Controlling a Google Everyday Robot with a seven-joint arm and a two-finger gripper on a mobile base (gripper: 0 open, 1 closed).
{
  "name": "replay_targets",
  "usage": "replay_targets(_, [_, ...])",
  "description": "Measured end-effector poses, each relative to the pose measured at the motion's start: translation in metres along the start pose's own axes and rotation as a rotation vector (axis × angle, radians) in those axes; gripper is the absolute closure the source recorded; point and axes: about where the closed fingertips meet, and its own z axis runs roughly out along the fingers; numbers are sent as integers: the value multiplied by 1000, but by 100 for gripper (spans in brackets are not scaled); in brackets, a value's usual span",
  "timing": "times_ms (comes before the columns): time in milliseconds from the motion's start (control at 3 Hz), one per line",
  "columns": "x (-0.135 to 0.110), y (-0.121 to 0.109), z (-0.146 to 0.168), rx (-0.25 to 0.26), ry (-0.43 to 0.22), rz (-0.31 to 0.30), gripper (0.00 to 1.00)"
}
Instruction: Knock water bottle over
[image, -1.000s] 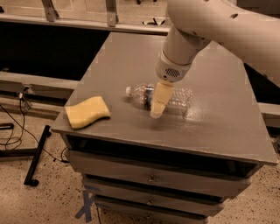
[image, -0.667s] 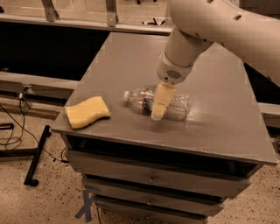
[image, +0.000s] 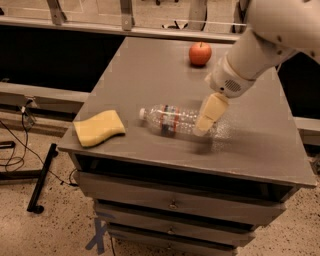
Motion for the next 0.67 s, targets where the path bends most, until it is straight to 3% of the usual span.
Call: replay_targets(667, [54,-5,-48,19,-191,132,0])
